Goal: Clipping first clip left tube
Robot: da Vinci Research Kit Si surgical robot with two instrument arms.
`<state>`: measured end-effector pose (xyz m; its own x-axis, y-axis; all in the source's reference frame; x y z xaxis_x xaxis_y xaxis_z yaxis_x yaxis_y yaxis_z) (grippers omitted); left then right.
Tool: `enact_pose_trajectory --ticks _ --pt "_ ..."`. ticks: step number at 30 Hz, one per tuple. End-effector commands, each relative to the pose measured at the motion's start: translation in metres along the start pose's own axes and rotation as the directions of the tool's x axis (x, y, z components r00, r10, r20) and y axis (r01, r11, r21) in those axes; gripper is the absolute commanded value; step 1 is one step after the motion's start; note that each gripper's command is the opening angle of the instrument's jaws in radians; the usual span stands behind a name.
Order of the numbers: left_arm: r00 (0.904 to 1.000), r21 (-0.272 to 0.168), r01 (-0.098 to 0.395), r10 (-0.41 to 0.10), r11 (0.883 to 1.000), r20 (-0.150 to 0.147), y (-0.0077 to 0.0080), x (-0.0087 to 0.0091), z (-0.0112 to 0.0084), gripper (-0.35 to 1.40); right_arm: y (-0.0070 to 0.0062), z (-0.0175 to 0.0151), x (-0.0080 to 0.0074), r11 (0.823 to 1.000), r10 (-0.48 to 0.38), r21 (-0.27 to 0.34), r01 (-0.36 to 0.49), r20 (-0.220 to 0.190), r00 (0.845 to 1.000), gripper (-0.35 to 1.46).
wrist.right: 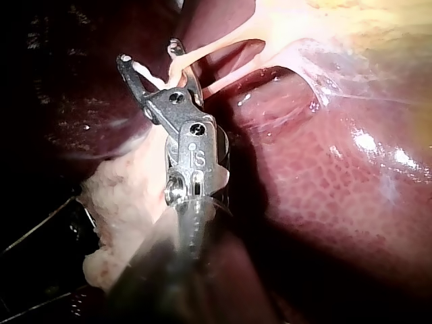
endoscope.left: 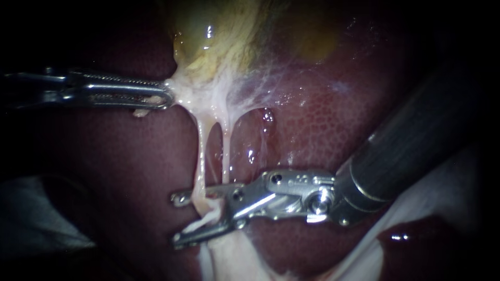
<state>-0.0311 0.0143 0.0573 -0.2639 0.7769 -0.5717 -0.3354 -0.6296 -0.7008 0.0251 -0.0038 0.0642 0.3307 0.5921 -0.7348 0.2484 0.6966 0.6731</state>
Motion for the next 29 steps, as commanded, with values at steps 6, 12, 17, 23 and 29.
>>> enact_pose_trajectory --ticks 6,12,17,23,29 --pt "1.0000 -0.001 -0.001 0.001 1.000 0.000 0.0000 0.0000 0.0000 -0.35 0.0002 -0.0006 -0.0003 1.000 0.001 0.000 -0.001 0.001 1.000 0.01" --pt "1.0000 -0.001 0.000 0.000 1.000 0.000 0.0000 0.0000 0.0000 -0.35 0.0002 -0.0008 -0.0003 1.000 0.001 0.002 -0.001 0.001 1.000 -0.33" --pt "1.0000 0.000 0.000 0.000 1.000 0.000 0.0000 0.0000 0.0001 -0.35 0.0005 -0.0011 -0.0005 0.999 0.042 0.003 -0.042 0.000 0.999 -0.35" --pt "1.0000 0.000 0.000 0.000 1.000 0.000 0.0000 0.0000 0.0001 -0.35 0.0008 -0.0015 -0.0009 0.999 0.046 0.005 -0.046 0.001 0.999 -0.35" --pt "1.0000 -0.001 0.000 0.000 1.000 0.000 0.0000 0.0001 0.0001 -0.35 0.0009 -0.0015 -0.0009 0.999 0.052 0.005 -0.052 0.001 0.999 -0.35"
